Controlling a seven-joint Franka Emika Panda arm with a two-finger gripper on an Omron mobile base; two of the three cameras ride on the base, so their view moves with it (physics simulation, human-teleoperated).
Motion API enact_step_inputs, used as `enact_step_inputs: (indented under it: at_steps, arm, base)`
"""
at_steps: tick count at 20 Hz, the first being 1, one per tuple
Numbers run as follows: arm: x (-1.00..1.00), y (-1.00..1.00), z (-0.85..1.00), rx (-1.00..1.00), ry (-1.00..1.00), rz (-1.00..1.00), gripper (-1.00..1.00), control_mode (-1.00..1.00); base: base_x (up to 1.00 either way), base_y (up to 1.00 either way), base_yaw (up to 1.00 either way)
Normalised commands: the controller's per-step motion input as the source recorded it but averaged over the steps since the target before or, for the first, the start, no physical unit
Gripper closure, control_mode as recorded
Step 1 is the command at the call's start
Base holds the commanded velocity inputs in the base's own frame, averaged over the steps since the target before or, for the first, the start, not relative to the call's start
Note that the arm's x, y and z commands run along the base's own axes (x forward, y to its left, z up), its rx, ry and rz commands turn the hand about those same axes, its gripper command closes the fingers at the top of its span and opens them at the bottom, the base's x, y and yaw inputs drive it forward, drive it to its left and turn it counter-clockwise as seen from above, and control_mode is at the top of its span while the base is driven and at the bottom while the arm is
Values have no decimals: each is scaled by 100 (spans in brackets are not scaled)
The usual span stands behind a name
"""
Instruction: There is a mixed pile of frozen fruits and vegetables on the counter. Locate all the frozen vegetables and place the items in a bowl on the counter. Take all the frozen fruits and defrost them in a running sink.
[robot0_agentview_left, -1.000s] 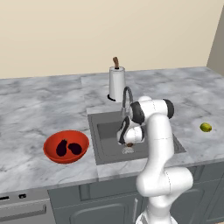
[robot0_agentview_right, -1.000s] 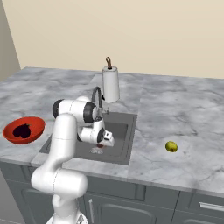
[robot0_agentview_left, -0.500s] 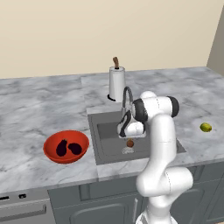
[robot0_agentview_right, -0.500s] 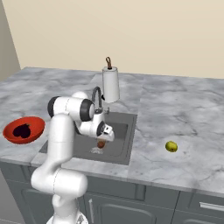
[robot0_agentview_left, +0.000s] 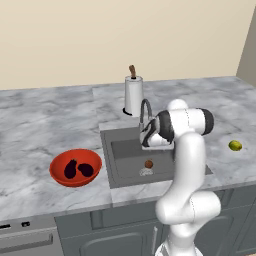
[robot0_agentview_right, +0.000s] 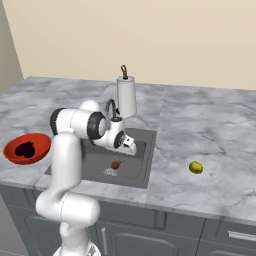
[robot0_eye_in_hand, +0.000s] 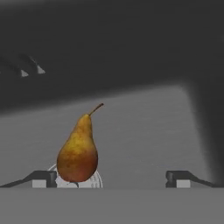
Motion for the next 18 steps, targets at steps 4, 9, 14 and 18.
enact_step_inputs:
  at_steps: [4, 9, 14, 18]
  arm:
    - [-24, -44, 32, 0, -2, 0, -100, -100]
    - [-39, -28, 89, 0, -11, 0, -100, -100]
    - [-59, -31, 97, 0, -10, 0, -100, -100]
    - [-67, -43, 81, 0, -6, 0, -100, -100]
  base:
    - [0, 0, 0]
    - [0, 0, 0]
    - [0, 0, 0]
    - [0, 0, 0]
